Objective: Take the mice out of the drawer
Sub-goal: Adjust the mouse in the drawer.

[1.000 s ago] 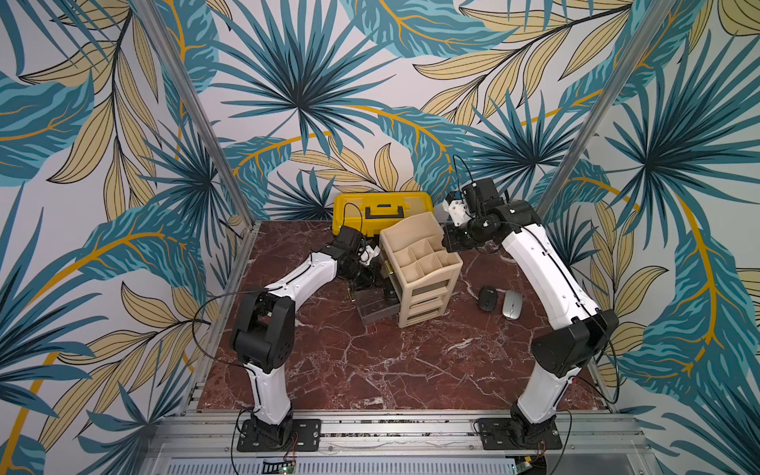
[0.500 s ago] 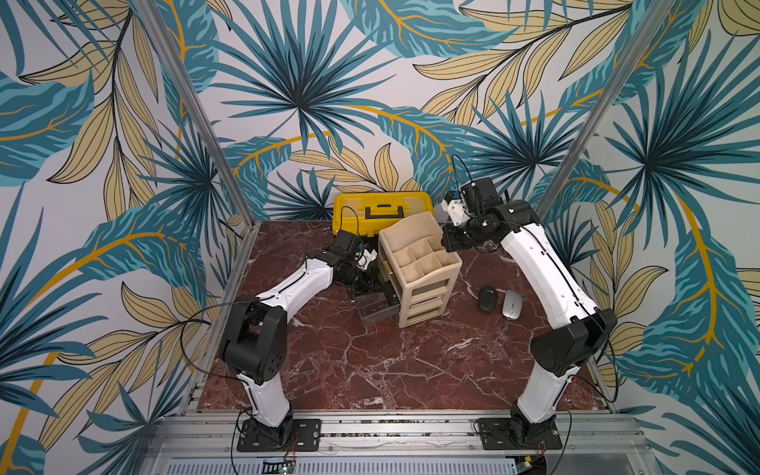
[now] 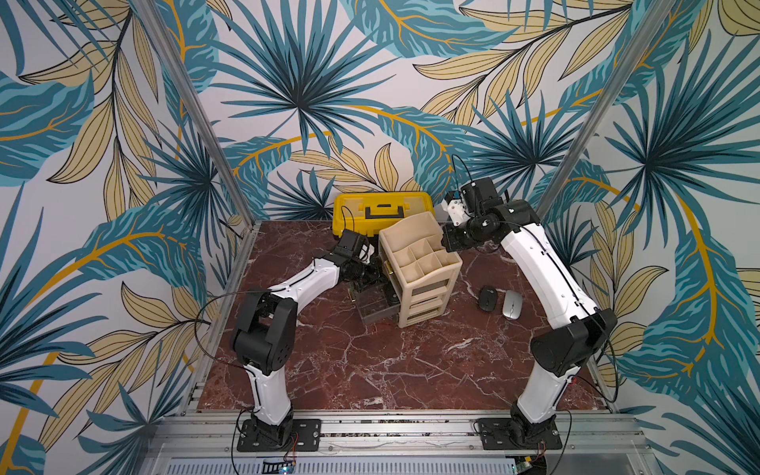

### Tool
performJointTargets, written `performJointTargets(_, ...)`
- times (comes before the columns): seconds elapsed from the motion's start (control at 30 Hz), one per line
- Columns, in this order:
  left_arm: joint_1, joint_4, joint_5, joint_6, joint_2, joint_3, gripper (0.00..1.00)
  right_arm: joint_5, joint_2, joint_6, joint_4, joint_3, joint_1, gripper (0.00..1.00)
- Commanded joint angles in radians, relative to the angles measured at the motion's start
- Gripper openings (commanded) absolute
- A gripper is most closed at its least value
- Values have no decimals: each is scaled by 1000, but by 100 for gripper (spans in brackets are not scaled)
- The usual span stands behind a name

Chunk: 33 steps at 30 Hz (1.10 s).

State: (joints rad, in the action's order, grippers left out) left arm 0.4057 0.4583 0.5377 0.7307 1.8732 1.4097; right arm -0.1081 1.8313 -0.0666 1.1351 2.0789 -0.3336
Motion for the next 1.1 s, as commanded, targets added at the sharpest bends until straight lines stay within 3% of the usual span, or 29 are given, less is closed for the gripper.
performJointTargets(0.0, 14, 51, -22, 12, 21, 72, 0, 59, 51, 13, 51, -26, 4, 0)
performJointTargets(0.2, 34, 21, 55, 7, 53, 80, 0, 52, 58, 11, 46, -29, 2, 0)
performJointTargets(0.47, 83, 208, 195, -86, 89, 139, 0, 59, 60, 9, 45, -25, 2, 0)
performJointTargets(0.9, 129, 454, 210, -234, 18, 120, 0, 61, 65, 1, 37, -31, 2, 0)
performJointTargets(1.07, 153, 475, 223, -253, 15, 96, 0, 59, 67, 1, 34, -31, 1, 0)
